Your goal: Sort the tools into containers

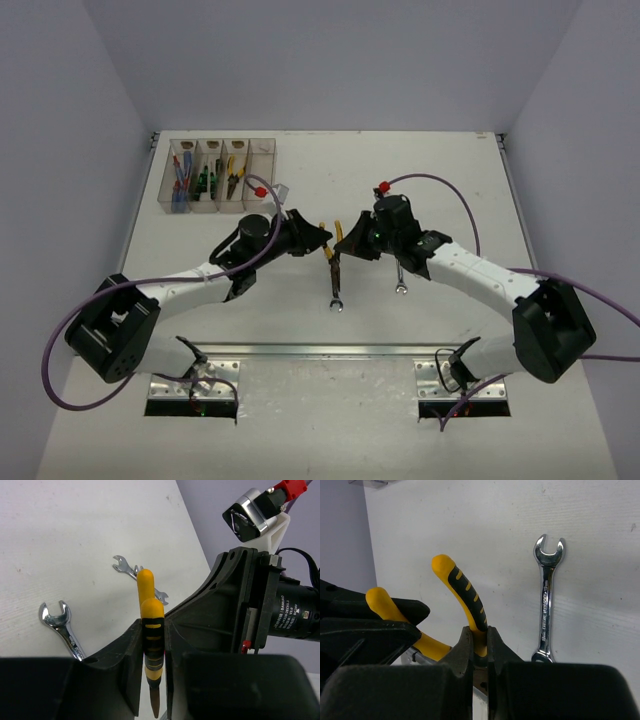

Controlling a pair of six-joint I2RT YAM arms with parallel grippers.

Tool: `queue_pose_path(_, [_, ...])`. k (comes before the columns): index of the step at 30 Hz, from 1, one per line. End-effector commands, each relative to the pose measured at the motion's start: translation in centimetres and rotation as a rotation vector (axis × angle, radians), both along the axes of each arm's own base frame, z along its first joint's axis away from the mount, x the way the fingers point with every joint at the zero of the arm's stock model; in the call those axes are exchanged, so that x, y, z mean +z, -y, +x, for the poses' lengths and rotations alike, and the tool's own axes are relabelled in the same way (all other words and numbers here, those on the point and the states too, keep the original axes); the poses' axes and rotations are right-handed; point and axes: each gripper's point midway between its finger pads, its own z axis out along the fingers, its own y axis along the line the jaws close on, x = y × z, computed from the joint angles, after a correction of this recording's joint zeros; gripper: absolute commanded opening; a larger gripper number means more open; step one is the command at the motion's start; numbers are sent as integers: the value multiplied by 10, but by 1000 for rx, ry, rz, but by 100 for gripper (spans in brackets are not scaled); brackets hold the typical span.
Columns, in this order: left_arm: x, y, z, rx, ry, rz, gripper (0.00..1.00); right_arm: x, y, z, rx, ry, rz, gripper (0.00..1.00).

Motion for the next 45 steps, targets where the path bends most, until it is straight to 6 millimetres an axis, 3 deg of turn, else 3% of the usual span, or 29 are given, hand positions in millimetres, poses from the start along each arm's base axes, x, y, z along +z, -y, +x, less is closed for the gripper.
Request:
queue_pose_path(1, [33,9,11,-12,85,-8,0,47,-6,9,19,143,106,20])
queue_pose_path(3, [41,1,26,14,121,73,0,39,10,8,10,131,64,66])
queue_pose_path(4, [45,-4,33,25,138,107,0,34,18,7,8,129,31,78])
queue_pose_path(6, [55,-29,59,88,156,183,0,27,45,11,-45,133,-28,86])
queue_pose_path(11, [84,-109,124,293,142,273,0,25,109,8,-174,175,-82,90])
queue_pose_path(14, [107,-165,168,466,140,350,0,29,132,5,-204,208,-134,90])
queue_pose_path(18, [98,-240,231,657,67,441,0,26,137,-1,-159,229,-172,90])
queue_pose_path(21, [86,-254,286,570,57,425,0,23,137,-4,-111,233,-201,90])
queue_pose_path(22, [78,-276,300,565,38,422,0,22,137,-6,-85,239,-220,90])
queue_pose_path(23, [70,-281,316,522,20,423,0,21,136,-8,-61,243,-224,91])
queue_pose_path(26, [58,-304,341,488,38,491,0,17,132,-14,18,249,-242,91])
queue_pose_path(33, [26,-299,342,391,52,533,0,12,120,-21,97,221,-204,91])
queue_pose_path(42, [-37,-318,327,447,-87,678,0,8,120,-26,98,221,-199,91])
queue_pose_path(43, [-42,-320,326,460,-105,694,1,9,122,-25,90,229,-205,91])
queue_pose_path(45, [-41,-326,322,517,-138,717,22,9,124,-25,82,236,-213,91])
